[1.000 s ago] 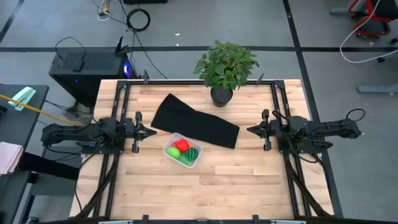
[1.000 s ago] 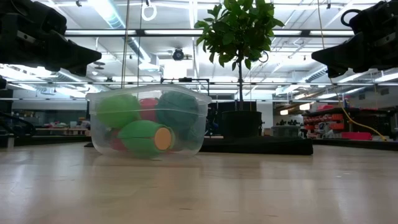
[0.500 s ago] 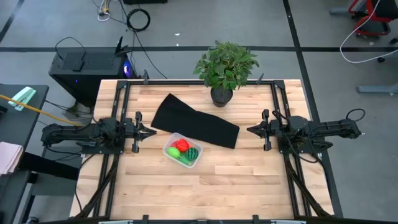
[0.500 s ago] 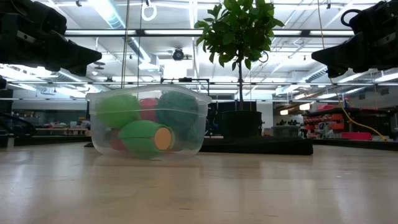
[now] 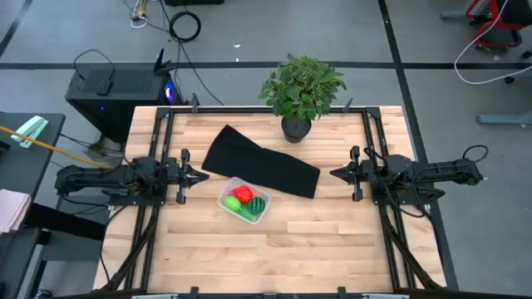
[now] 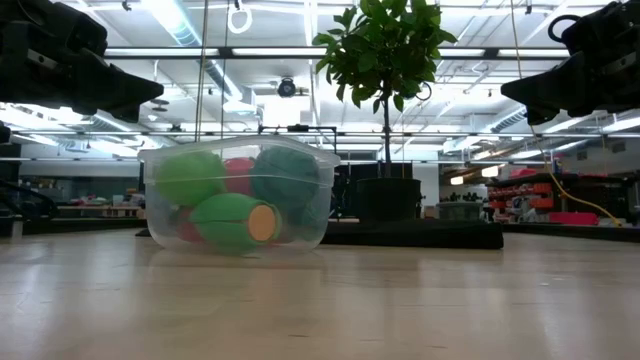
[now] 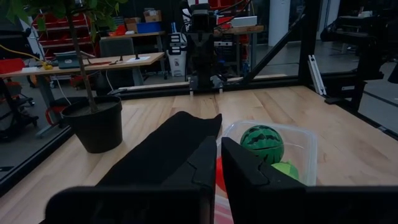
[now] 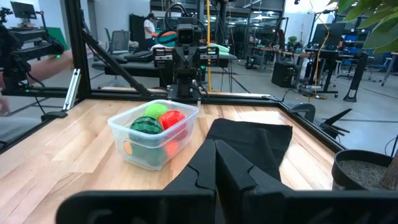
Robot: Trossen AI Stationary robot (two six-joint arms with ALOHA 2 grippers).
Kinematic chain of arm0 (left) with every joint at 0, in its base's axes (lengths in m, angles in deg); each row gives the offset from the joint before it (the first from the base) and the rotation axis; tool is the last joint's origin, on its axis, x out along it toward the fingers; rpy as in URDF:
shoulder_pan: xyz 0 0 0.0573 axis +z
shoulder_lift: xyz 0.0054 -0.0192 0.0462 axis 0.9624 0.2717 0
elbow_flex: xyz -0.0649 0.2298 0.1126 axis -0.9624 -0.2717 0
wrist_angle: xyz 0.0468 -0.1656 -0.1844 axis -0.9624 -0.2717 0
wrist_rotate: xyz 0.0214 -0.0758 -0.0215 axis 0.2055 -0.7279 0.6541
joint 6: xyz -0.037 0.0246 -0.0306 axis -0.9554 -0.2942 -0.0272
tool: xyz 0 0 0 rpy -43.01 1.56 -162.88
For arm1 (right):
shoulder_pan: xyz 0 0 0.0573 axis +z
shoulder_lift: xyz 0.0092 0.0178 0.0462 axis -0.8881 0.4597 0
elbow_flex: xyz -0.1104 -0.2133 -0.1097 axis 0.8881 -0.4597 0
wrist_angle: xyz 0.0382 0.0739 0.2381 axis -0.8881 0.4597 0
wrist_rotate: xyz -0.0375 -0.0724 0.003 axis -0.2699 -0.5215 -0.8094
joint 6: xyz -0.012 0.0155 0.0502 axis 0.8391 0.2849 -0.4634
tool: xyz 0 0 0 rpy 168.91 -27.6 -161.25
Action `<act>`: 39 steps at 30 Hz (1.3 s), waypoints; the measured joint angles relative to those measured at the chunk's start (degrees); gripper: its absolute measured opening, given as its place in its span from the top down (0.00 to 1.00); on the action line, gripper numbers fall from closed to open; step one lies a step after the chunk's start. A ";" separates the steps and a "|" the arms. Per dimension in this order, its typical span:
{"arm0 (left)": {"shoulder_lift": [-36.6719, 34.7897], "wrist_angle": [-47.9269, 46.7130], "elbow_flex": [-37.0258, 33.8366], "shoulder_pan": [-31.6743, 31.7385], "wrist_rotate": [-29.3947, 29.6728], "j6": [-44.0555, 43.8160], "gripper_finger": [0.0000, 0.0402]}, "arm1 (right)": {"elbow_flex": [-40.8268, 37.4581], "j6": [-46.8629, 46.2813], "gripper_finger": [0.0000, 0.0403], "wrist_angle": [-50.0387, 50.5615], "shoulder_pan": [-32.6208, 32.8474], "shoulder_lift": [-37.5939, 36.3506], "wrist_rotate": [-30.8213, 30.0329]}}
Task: Pick and placing Produce into tupperware
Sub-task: Return to Home Position
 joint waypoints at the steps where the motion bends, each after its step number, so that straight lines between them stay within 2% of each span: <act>1: 0.00 0.00 0.00 0.00 0.00 0.00 0.92 | 0.00 0.00 0.99 0.01 0.00 0.00 -0.01; 13: -0.02 -0.01 0.00 0.00 0.00 0.00 0.94 | 0.00 0.00 0.99 0.02 0.00 0.01 -0.02; 23: -0.02 0.00 0.00 0.00 0.00 0.00 0.91 | 0.00 0.00 0.99 0.00 0.00 0.00 0.00; 32: -0.01 0.00 0.00 0.00 0.00 0.01 0.94 | 0.00 0.00 0.99 0.02 0.00 0.01 -0.01; 39: -0.02 0.00 0.00 0.00 0.00 0.00 0.92 | 0.00 0.00 0.99 0.02 0.00 0.00 -0.01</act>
